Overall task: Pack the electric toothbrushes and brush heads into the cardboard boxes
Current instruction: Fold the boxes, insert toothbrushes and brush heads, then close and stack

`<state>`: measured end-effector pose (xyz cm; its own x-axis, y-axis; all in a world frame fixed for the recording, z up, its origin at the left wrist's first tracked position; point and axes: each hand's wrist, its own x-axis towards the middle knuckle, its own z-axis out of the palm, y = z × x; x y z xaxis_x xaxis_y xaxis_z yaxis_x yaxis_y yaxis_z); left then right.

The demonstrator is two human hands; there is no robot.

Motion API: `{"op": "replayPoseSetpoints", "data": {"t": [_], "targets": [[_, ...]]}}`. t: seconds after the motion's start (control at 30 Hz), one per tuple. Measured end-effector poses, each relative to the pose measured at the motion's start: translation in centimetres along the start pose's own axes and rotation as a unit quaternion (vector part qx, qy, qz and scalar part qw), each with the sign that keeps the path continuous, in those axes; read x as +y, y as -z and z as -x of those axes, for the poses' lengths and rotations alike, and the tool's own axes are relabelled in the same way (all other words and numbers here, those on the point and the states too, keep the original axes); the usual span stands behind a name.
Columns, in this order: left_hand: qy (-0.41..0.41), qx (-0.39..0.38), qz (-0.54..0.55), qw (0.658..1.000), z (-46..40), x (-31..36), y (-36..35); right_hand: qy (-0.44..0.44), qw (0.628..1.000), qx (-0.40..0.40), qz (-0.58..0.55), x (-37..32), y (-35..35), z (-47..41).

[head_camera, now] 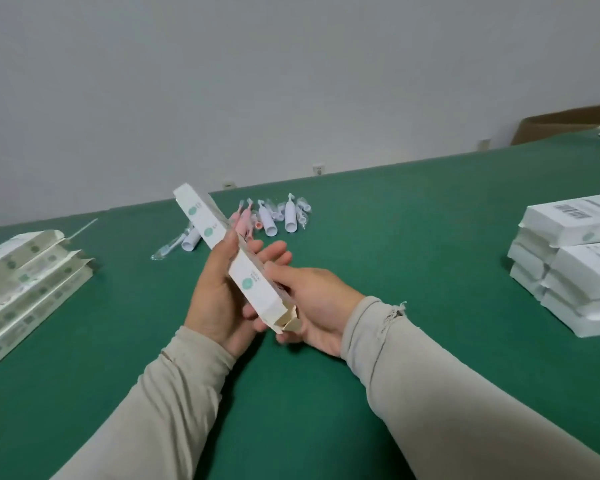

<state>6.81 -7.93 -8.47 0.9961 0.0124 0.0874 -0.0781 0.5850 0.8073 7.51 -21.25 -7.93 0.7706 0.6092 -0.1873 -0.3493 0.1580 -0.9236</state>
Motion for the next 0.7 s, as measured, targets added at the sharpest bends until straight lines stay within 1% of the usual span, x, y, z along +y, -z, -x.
{"op": "replayPoseSetpoints", "data": {"t": [0.03,0.1,0.2,0.23,0.27,0.37,0.4,0.47,0.53,0.6,0.7], "targets": [[0.001,0.011,0.031,0.999,-0.1,0.3,0.0,0.013,1.0,0.017,0.001,0.1,-0.1,-0.1],[-0.005,0.04,0.096,0.995,-0.3,0.7,0.2,0.043,0.996,0.076,0.024,0.0,0.0,-0.2],[-0.024,0.094,0.137,0.986,-0.4,1.0,0.7,0.1,0.969,0.164,0.155,0.0,0.3,-0.3],[-0.034,0.111,0.145,0.983,-0.4,1.1,0.9,0.122,0.961,0.17,0.178,0.1,0.2,-0.3],[-0.042,0.125,0.151,0.98,-0.4,1.2,0.9,0.138,0.961,0.161,0.178,0.2,0.0,-0.3],[-0.054,0.139,0.163,0.975,-0.1,1.3,0.9,0.163,0.97,0.108,0.147,0.7,-0.8,-0.2],[-0.055,0.139,0.165,0.975,-0.1,1.2,0.8,0.172,0.966,0.112,0.156,0.8,-1.0,-0.2],[-0.048,0.137,0.145,0.979,-0.1,0.9,0.5,0.199,0.951,0.149,0.184,1.2,-1.4,-0.4],[-0.023,0.13,0.123,0.984,0.1,0.3,-0.1,0.224,0.94,0.172,0.19,1.4,-1.6,-0.5],[0.001,0.118,0.127,0.985,0.4,-0.1,-0.8,0.238,0.937,0.174,0.188,1.5,-1.7,-0.5],[0.004,0.107,0.137,0.985,0.6,-0.2,-1.0,0.246,0.934,0.178,0.188,1.5,-1.9,-0.3]]}}
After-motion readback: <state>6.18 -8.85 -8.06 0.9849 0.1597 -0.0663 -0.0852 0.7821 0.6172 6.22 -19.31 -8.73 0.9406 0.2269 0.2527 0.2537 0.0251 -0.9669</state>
